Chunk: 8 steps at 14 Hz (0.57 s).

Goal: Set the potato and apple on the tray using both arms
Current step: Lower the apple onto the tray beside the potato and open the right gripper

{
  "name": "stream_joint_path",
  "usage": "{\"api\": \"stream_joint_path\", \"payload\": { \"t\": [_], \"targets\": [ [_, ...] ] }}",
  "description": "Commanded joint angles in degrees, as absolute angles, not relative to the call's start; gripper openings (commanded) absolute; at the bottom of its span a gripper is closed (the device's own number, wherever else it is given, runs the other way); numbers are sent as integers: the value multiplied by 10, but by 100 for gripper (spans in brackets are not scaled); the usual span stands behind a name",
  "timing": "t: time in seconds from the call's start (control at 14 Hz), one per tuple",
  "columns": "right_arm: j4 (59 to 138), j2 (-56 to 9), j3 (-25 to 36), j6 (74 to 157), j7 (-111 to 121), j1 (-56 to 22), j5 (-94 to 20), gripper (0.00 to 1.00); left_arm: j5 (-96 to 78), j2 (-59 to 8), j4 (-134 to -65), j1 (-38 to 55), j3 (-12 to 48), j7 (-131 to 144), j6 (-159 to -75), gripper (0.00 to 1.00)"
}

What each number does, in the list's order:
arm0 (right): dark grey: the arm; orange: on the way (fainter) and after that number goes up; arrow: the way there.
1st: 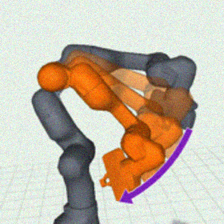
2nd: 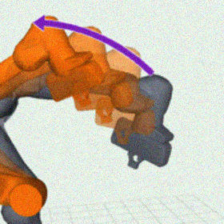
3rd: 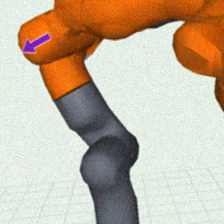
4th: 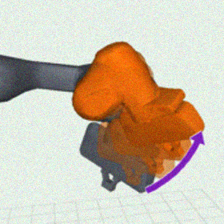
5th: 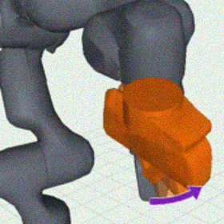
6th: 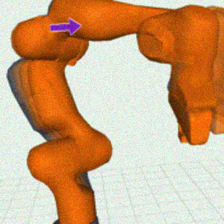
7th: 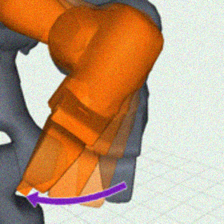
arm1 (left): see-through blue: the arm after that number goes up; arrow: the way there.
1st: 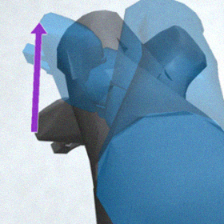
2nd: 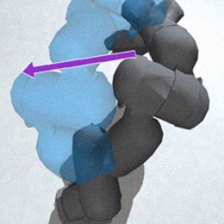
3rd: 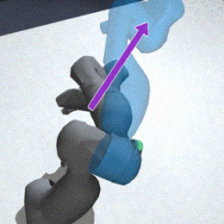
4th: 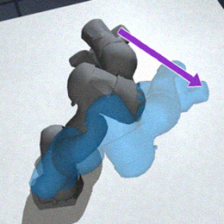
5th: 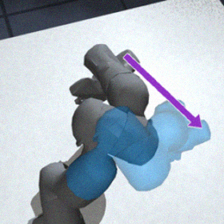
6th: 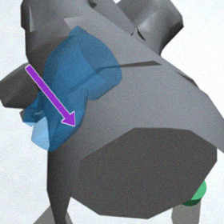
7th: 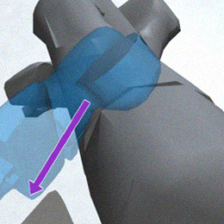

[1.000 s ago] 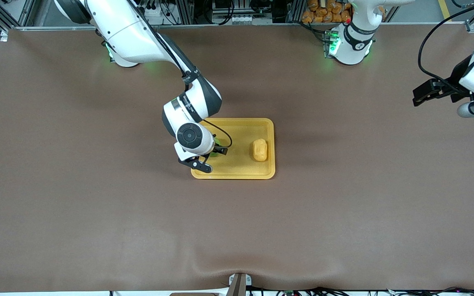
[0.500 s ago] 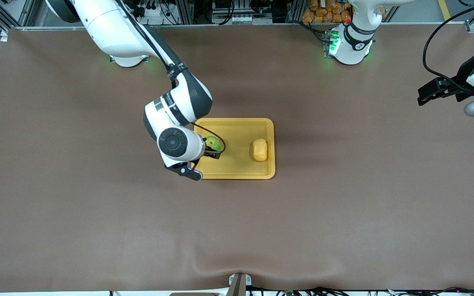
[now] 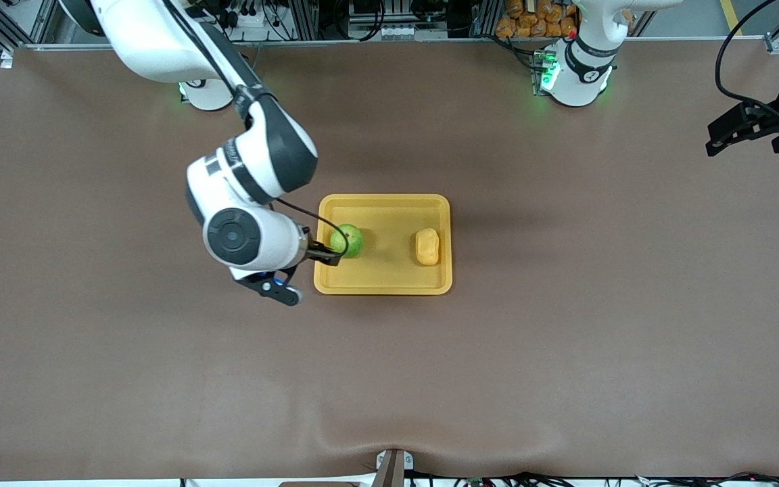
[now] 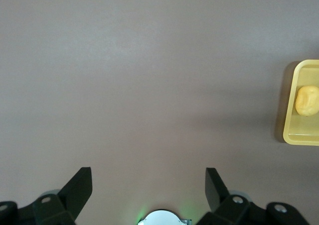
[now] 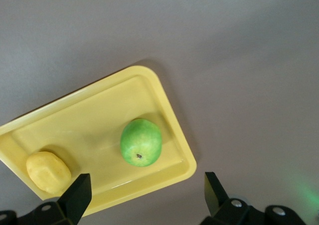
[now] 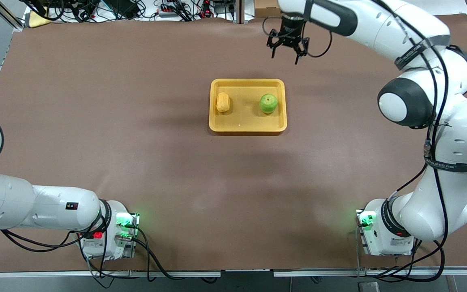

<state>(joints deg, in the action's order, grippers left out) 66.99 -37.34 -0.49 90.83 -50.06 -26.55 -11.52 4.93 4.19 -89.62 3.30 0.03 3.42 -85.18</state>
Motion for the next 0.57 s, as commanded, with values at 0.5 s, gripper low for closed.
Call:
{"api": "stream_joint_path", "payload": {
  "t": [0.5],
  "targets": [
    [664,-281,-15,865,-483,-171,-101,100,27,68,-911,41,-3,18,-838,100]
  ]
}}
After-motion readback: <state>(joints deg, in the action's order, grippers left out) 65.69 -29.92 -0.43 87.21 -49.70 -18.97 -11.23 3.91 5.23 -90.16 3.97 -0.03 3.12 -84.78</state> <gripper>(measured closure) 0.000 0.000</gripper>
